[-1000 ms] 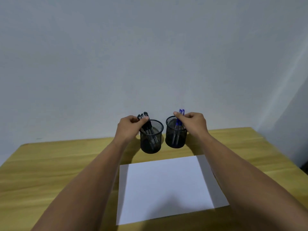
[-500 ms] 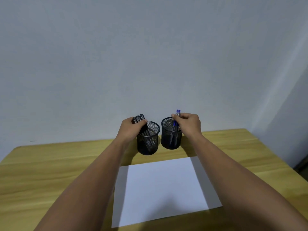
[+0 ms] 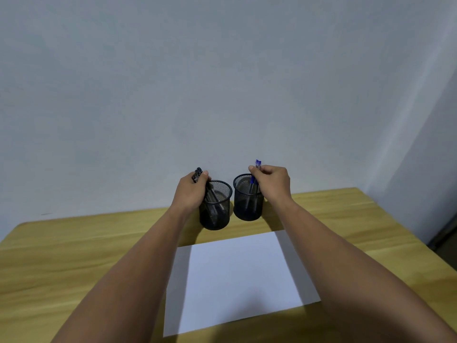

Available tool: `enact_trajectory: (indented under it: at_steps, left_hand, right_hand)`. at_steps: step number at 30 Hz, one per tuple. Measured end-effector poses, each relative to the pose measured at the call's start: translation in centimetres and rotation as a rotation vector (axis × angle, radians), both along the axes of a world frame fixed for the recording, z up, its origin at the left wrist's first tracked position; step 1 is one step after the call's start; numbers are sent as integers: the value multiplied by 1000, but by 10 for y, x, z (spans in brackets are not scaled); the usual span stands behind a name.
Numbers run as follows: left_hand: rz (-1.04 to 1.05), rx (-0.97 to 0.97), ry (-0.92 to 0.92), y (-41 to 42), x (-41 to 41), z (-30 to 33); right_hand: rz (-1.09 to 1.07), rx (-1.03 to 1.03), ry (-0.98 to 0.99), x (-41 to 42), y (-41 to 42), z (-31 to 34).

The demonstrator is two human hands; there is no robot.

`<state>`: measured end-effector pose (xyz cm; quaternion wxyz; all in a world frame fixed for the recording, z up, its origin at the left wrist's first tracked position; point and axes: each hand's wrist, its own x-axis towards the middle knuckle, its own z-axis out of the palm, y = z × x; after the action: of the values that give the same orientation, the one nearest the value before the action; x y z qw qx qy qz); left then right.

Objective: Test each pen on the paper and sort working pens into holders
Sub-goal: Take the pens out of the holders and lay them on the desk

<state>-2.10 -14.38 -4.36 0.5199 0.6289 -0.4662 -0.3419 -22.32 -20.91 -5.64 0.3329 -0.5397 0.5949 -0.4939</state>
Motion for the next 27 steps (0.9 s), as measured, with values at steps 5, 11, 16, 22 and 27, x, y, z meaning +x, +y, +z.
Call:
enact_trajectory:
  at_steps: [5, 11, 16, 22, 27]
  left_hand:
    - [7, -60, 64, 1, -3, 6]
    - [47, -178, 98, 10, -10, 28]
    - [62, -266, 141, 35, -9, 76]
    - [3, -219, 147, 99, 7, 140]
    - [-124, 25, 38, 166, 34, 150]
  right_hand:
    - [-52, -15, 37, 1, 9, 16]
    - [-58, -126, 37, 1, 27, 49]
    - [-48, -217, 67, 2, 59, 99]
    - [102, -239, -84, 22, 109, 156]
    - [367, -104, -199, 57, 164, 158]
